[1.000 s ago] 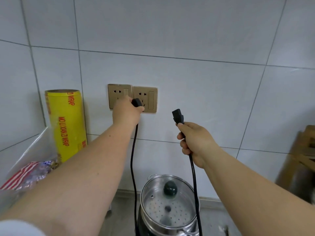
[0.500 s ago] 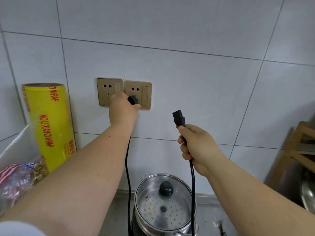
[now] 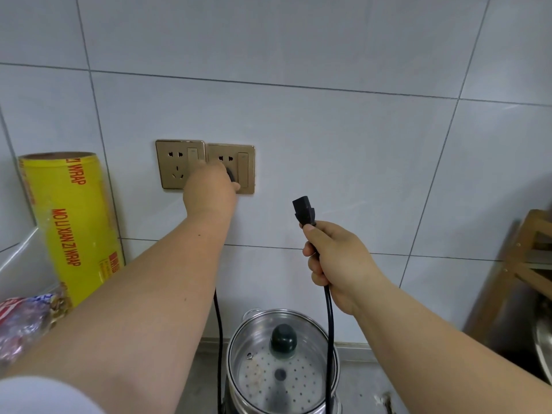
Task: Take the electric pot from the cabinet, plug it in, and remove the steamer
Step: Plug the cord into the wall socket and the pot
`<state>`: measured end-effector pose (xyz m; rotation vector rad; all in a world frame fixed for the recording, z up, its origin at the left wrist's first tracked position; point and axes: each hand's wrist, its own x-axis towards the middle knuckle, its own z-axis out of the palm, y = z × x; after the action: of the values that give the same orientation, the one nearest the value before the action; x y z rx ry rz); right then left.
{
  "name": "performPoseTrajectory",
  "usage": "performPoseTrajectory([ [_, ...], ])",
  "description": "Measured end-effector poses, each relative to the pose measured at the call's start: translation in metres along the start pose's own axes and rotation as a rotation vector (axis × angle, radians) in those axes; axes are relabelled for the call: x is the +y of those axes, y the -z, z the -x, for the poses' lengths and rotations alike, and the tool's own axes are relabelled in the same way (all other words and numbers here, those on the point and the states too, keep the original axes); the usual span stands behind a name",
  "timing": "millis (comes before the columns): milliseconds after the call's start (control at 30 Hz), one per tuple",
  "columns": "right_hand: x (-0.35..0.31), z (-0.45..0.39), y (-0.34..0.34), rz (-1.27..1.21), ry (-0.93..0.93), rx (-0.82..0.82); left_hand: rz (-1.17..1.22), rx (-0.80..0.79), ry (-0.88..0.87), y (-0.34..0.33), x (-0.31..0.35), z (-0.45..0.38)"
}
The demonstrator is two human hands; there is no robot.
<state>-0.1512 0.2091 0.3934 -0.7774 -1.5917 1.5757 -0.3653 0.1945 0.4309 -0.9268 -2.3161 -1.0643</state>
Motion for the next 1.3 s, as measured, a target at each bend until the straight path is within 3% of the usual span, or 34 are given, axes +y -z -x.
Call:
performPoseTrajectory([
  [433,0.013,-0.005,0.002,-0.045,-0.033,0.007,-0.131,0.029,-0.084,-0.001,-0.003,-0.001],
  [667,0.014,-0.002,0.005,-0.047,-0.048,0.03,0.001,0.129,-0.011,0.002,-0.021,0.012],
  [833,0.015,-0.006,-0.002,-0.061,-0.04,0.01,0.125,-0.135,0.102,0.005,-0.021,-0.003],
  [1167,0.014,-0.012,-0.015,-0.054,-0.039,-0.01,-0.037,-0.276,0.136,0.013,-0.023,-0.024],
  [1300,0.022,0.006,-0.014,-0.069,-0.063,-0.02,0.068,-0.291,0.12,0.008,-0.023,0.019],
])
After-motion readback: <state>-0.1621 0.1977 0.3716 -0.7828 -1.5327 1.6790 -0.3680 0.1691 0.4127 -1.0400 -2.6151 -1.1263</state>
